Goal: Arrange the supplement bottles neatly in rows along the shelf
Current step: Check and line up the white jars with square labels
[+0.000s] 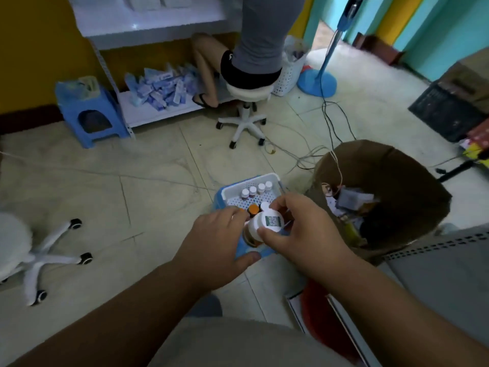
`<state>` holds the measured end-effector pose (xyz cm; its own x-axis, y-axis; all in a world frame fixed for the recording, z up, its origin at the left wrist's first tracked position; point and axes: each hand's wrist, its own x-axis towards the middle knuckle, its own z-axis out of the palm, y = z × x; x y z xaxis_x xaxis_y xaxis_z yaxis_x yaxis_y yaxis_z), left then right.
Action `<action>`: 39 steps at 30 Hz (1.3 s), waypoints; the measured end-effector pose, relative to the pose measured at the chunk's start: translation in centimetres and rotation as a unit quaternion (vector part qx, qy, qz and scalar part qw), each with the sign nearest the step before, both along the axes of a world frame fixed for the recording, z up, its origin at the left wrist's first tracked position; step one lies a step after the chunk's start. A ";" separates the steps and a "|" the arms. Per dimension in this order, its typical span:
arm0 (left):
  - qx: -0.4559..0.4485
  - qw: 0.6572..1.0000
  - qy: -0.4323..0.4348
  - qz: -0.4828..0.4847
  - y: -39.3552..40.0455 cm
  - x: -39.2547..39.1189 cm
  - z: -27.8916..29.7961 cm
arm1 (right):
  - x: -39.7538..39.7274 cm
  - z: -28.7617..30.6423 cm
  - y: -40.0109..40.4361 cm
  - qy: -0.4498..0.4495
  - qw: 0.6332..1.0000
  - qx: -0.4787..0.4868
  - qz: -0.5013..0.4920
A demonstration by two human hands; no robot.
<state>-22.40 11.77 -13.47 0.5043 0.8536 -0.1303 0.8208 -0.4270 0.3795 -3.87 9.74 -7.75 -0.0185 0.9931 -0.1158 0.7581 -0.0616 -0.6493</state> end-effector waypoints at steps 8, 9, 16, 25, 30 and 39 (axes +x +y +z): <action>-0.043 0.990 0.026 -0.133 17.5 4.4 -8.2 | 3.4 -9.5 13.1 -0.060 0.983 -0.058 -0.166; -0.052 0.989 0.025 -0.133 18.7 5.0 -9.8 | 4.0 -11.3 14.2 -0.072 0.980 -0.061 -0.173; -0.121 0.989 0.014 -0.085 22.6 8.3 -21.7 | 7.8 -26.3 20.7 -0.158 0.973 -0.086 -0.143; -0.141 0.988 -0.019 -0.061 21.8 9.3 -28.9 | 8.5 -36.4 21.7 -0.261 0.951 -0.163 -0.034; -0.120 0.990 -0.030 -0.068 22.1 9.0 -27.7 | 8.5 -35.4 21.7 -0.268 0.946 -0.180 -0.020; -0.048 0.989 -0.028 -0.134 21.0 6.9 -11.4 | 4.4 -12.8 15.6 -0.155 0.981 -0.019 -0.117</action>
<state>-15.48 32.74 -24.87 0.7190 0.6739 -0.1700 0.6603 -0.5858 0.4699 0.55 25.36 -20.57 0.2505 0.9610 -0.1173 0.8809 -0.2765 -0.3841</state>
